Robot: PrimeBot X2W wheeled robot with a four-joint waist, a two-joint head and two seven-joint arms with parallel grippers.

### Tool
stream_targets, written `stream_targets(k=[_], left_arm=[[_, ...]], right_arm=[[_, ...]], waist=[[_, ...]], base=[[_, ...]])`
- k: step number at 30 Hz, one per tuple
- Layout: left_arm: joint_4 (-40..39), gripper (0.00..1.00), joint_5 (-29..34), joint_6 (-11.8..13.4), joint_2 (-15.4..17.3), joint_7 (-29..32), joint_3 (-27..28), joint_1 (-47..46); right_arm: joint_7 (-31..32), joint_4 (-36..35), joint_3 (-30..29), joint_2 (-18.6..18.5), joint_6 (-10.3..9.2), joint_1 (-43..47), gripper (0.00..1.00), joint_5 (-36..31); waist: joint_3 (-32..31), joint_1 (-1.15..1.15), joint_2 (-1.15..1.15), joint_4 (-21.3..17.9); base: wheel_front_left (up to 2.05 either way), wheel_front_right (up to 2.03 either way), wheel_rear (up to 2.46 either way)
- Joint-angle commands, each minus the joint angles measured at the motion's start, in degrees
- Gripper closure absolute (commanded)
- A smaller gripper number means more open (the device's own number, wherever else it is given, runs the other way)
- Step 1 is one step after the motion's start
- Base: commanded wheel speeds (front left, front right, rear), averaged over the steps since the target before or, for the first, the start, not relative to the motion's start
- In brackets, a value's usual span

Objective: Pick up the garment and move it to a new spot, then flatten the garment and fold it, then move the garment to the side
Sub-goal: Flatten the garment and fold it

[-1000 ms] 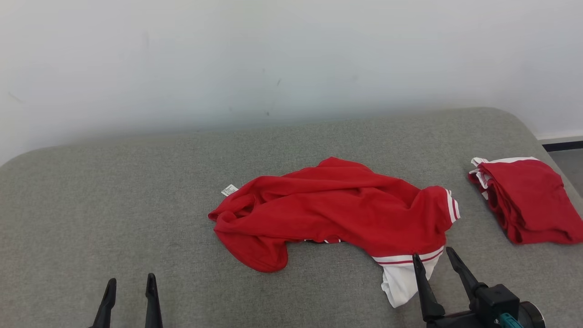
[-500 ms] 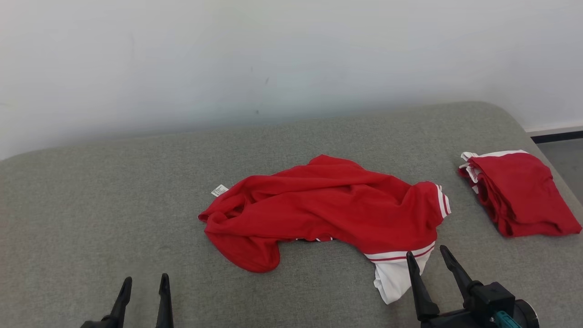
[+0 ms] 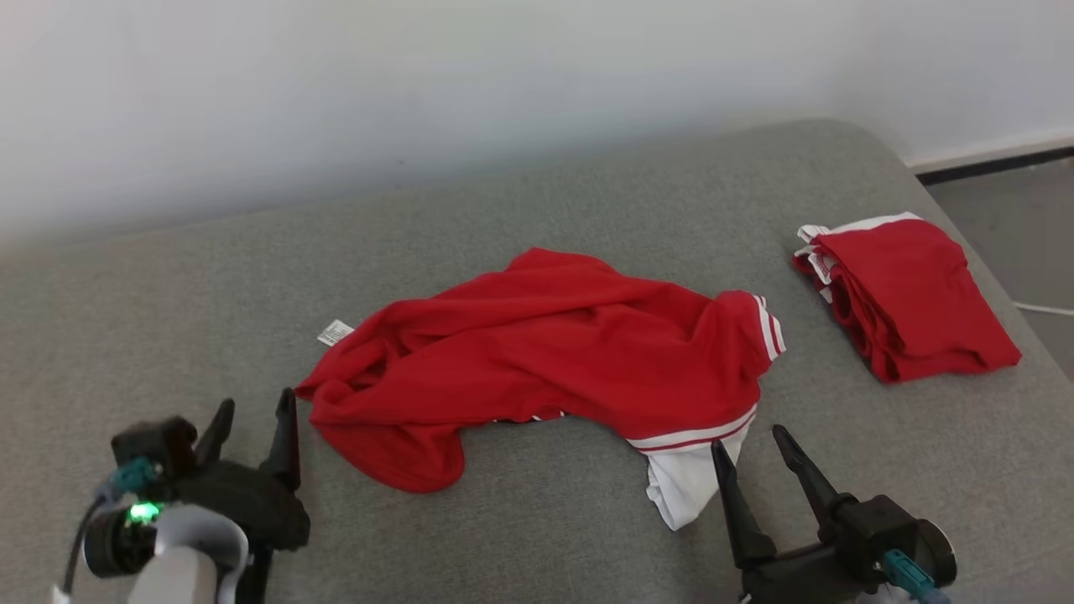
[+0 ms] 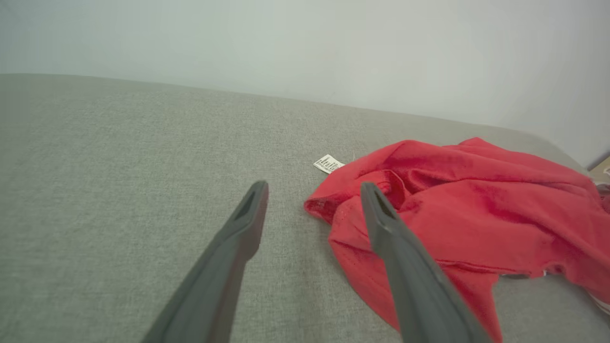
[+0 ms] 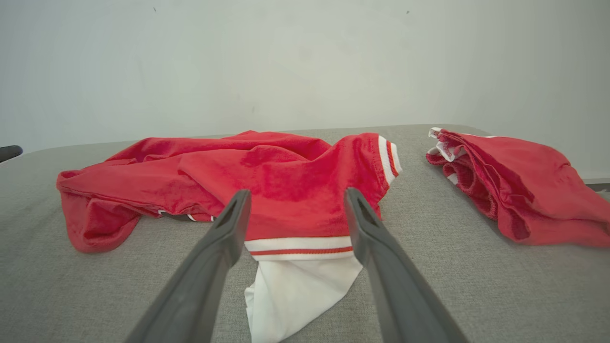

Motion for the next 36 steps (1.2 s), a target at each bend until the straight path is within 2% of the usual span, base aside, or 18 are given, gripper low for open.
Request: stream_targets(k=[1,8,13,16,18,19,20,27,32,36], left_arm=[[1.3,0.0,-0.3,-0.3,0.8,0.8,0.0,-2.2],[8.8,0.0,-2.9,-0.9,2.0,8.3,-1.3,-9.9],[11.5,0.0,-2.7,-1.1,3.0,14.0,-3.7,-10.6],[11.9,0.0,-1.3,0.4,3.5,16.9,-5.1,-10.2],[10.5,0.63,-1.1,1.2,3.6,16.3,-5.3,-10.1],[9.6,0.89,-1.3,1.7,3.4,15.4,-5.1,-10.0],[8.8,1.0,-1.4,2.0,3.1,14.6,-5.0,-9.8],[4.0,1.0,-2.7,2.8,1.4,9.3,-4.3,-7.1],[-1.9,1.0,-4.3,4.7,0.2,1.5,-2.0,-6.0],[-7.5,1.0,-6.8,4.9,-1.1,-2.4,-1.5,-3.6]], right_arm=[[-0.1,0.0,0.5,0.3,0.14,-0.9,0.0,0.5],[-0.4,1.9,2.8,0.6,0.14,-2.9,0.0,1.8],[-0.8,3.0,2.8,0.8,0.14,-3.1,0.0,2.1],[-1.0,3.5,2.3,0.8,0.14,-3.1,0.0,2.2],[-1.1,3.7,2.1,0.8,0.14,-3.1,0.0,2.2],[-1.1,3.8,1.9,0.8,0.14,-3.0,0.0,2.2],[-1.1,3.9,1.9,0.8,0.14,-3.0,0.0,2.2],[-1.0,4.3,1.7,0.9,0.14,-2.4,0.0,2.5],[-1.0,4.5,1.2,0.9,0.14,-1.7,0.0,2.6],[-0.9,4.3,0.4,0.9,0.14,-1.0,0.0,2.8]], waist=[[3.3,-0.01,0.0,-3.0],[6.3,-0.01,0.0,-5.0],[6.1,-0.01,0.0,-4.9],[5.5,-0.01,0.0,-4.4],[5.2,-0.01,0.0,-3.9],[5.0,-0.01,0.0,-3.6],[4.8,-0.01,0.0,-3.3],[3.0,-0.01,0.0,-1.0],[1.9,-0.01,0.0,0.7],[1.1,-0.01,0.0,2.4]], base=[[0.0,0.0,0.0],[0.0,0.0,0.0],[0.0,0.0,0.0],[0.0,0.0,0.0],[0.0,0.0,0.0],[0.0,0.0,0.0],[0.0,0.0,0.0],[0.0,0.0,0.0],[0.0,0.0,0.0],[0.0,0.0,0.0]])
